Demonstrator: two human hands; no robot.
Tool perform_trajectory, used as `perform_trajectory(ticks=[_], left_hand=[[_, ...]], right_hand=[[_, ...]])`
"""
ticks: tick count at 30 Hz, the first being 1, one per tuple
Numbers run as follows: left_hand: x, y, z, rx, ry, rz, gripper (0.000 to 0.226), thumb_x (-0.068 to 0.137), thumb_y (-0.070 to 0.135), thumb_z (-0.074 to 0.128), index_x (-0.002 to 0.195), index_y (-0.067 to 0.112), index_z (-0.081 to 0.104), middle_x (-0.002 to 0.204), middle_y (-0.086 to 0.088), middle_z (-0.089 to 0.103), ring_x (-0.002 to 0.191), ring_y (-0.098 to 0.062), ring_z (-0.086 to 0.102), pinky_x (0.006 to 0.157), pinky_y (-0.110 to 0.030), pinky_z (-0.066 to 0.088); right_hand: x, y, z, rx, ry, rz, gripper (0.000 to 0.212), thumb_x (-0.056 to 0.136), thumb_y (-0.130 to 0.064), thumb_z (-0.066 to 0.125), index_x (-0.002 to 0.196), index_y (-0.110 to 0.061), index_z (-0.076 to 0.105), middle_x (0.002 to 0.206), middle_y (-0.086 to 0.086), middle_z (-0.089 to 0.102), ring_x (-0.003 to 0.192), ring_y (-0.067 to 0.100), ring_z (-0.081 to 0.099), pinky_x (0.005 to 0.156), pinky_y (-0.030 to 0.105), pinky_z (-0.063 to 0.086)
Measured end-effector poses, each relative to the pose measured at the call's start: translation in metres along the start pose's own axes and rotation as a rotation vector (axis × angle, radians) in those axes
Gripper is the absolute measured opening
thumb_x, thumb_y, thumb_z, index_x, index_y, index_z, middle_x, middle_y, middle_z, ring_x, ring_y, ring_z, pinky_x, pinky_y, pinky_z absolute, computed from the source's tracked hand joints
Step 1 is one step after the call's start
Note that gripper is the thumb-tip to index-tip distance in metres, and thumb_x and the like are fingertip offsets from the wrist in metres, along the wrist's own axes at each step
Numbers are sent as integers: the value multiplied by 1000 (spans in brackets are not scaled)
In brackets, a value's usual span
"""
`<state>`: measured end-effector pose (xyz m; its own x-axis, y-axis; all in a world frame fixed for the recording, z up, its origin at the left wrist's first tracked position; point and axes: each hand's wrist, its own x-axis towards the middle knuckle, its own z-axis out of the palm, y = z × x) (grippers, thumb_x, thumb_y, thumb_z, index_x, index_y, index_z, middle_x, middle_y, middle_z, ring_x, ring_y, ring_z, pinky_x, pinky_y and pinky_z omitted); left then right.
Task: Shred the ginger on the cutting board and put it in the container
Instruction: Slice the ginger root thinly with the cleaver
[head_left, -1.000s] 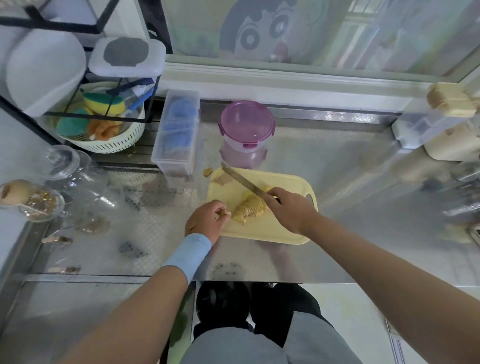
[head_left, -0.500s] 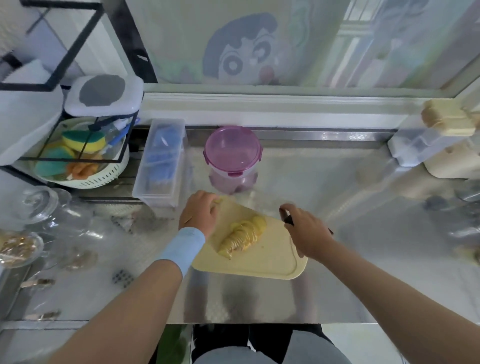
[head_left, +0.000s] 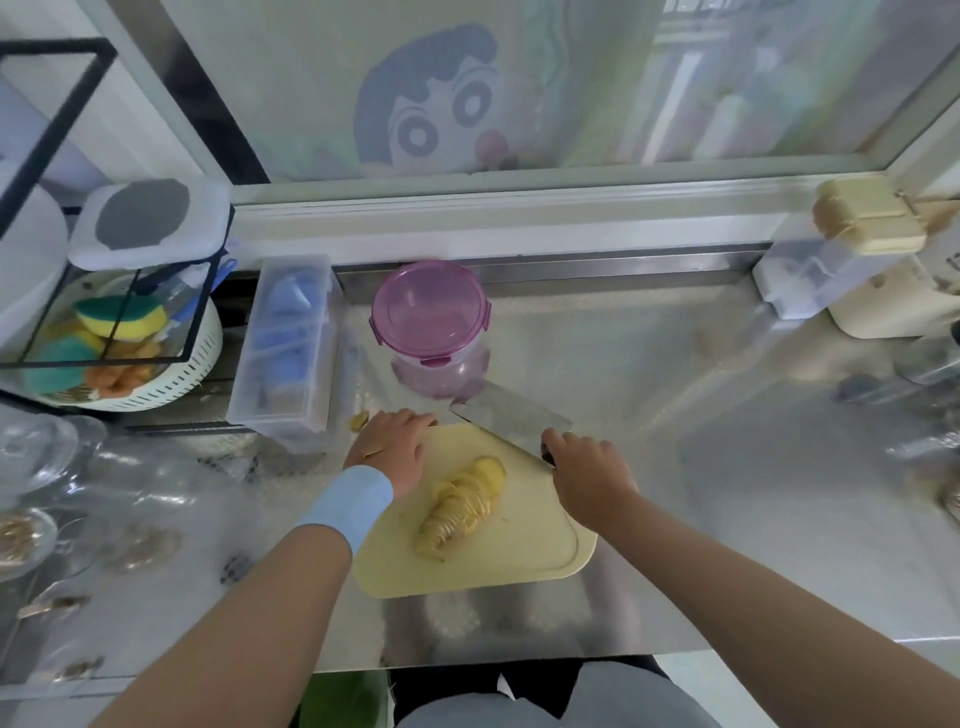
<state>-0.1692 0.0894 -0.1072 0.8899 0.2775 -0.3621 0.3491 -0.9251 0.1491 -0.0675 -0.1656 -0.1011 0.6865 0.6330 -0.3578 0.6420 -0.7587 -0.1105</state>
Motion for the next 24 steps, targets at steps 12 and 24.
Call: perform_trajectory(ticks=[12, 24], left_hand=[[-84, -9, 23, -295, -35, -78, 82, 70, 73, 53, 140, 31, 40, 143, 11, 34, 126, -17, 43, 100, -39, 42], [-59, -40, 19, -462, 247, -175, 42, 93, 29, 40, 132, 19, 53, 130, 0, 50, 122, -22, 45, 100, -35, 40]], right_hand=[[15, -81, -15, -97, -223, -342, 90, 78, -17, 69, 152, -34, 21, 146, 8, 30, 134, 33, 35, 105, 46, 40], [24, -109, -25, -194, -329, -317, 78, 83, -37, 62, 153, -34, 28, 148, 5, 32, 137, 30, 32, 109, 49, 32]])
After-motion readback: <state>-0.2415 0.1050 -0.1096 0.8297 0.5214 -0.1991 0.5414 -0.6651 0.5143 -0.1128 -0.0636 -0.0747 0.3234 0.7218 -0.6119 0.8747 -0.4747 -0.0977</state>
